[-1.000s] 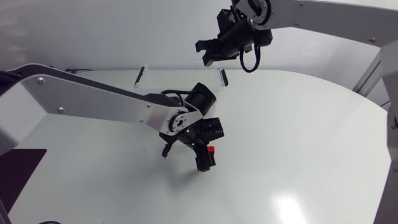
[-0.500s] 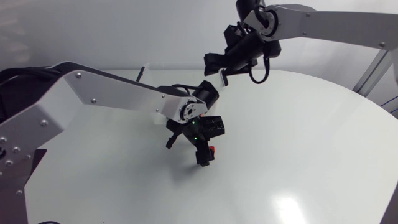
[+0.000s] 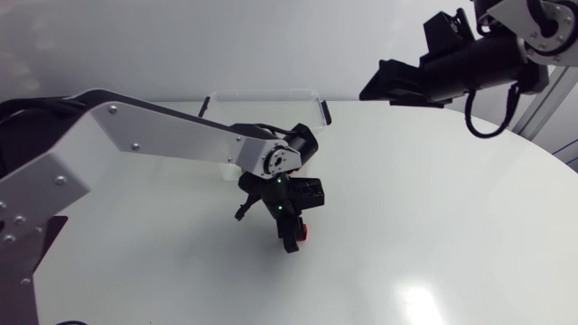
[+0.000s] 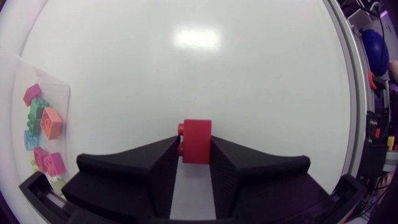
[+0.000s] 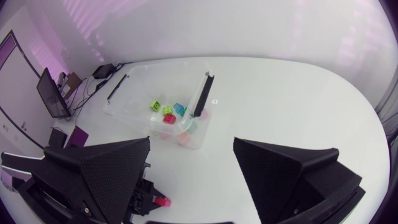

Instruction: Place the duplo bricks in the container

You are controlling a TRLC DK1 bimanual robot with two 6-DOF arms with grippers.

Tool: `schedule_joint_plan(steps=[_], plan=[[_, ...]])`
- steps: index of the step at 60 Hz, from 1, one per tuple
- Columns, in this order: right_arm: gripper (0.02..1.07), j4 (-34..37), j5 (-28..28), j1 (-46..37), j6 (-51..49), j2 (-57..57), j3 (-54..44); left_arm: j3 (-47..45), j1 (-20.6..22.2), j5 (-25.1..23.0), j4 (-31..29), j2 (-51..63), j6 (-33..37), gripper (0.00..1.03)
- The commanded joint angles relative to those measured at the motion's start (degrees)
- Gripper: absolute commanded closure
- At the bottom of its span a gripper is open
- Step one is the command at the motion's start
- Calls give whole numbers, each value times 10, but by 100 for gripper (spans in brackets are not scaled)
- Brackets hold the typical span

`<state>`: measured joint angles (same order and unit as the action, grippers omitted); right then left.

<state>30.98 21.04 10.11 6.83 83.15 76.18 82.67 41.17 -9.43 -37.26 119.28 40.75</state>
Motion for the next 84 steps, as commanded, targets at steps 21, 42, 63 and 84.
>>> schedule_joint_plan(steps=[21, 42, 63, 84], plan=[[10, -40, 22, -29, -37, -99, -208, -16, -84, -9, -33, -226, -15, 97], [10, -58, -6, -14, -40, -170, -287, 87, -171, 17, 127, -142, -127, 96], [10, -47, -21, -13, -52, -201, -298, 154, -205, 136, 220, -71, -218, 4], [10, -51, -72, -18, -66, -238, -292, 15, -253, 157, 264, -280, -241, 4]])
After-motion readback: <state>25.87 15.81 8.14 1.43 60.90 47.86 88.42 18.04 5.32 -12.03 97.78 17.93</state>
